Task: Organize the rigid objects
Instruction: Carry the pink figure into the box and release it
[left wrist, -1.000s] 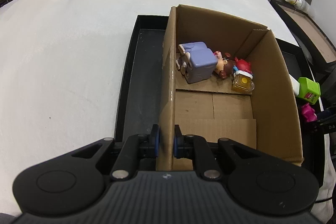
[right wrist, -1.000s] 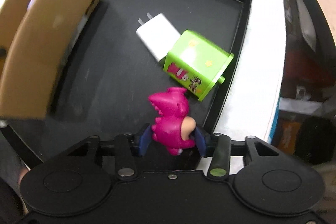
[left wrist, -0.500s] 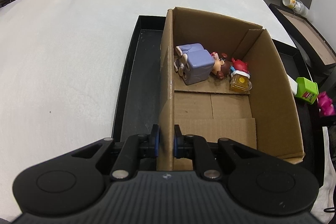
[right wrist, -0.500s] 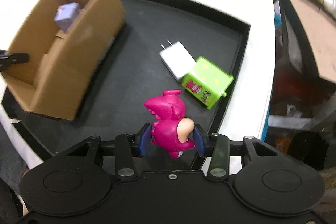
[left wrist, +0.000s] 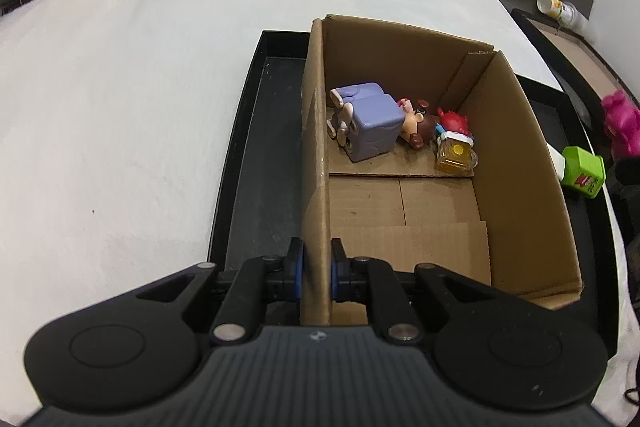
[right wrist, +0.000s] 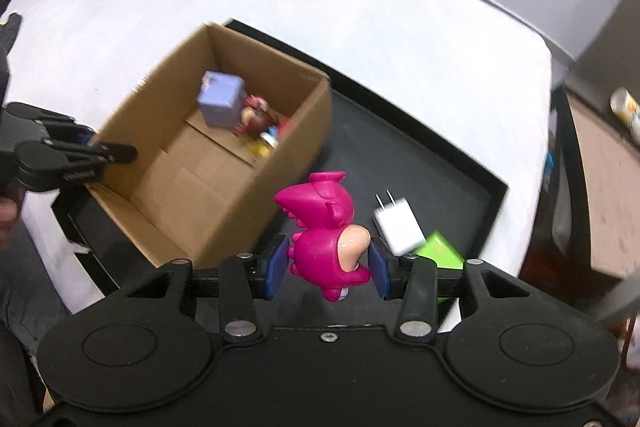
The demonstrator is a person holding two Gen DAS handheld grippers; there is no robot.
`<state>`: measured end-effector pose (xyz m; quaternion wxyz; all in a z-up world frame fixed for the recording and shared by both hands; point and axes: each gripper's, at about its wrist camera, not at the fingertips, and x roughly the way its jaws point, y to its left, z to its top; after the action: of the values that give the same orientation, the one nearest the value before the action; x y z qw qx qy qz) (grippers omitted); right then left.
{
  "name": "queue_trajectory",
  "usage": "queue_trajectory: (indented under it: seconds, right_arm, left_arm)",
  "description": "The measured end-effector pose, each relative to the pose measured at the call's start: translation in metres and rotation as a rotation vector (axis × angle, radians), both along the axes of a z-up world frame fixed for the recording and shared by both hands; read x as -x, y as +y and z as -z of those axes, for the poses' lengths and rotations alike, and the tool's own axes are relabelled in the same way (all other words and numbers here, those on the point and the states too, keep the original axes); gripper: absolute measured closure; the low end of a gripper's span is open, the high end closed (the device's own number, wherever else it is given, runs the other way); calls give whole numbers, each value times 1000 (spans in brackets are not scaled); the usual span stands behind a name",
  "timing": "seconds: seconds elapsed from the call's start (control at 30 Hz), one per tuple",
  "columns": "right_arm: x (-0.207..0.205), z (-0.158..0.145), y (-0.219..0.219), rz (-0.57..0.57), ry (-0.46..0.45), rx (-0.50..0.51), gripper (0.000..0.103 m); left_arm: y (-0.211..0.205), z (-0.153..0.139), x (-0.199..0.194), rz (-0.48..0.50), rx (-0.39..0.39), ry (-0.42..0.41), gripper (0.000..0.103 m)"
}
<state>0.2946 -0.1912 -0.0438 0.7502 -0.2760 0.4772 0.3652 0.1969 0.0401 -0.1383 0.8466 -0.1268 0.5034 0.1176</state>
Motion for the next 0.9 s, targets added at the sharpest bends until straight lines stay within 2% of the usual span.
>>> queue_trajectory:
  seconds: [0.37,0.9]
  right_arm:
    - [9,-14,55,-110,-28,-17,60]
    - [16,18,111,-206,-2,-46,60]
  left_arm:
    - [8,2,0,-11,42,-1,91]
    - [11,1,0,12,55,-2,91]
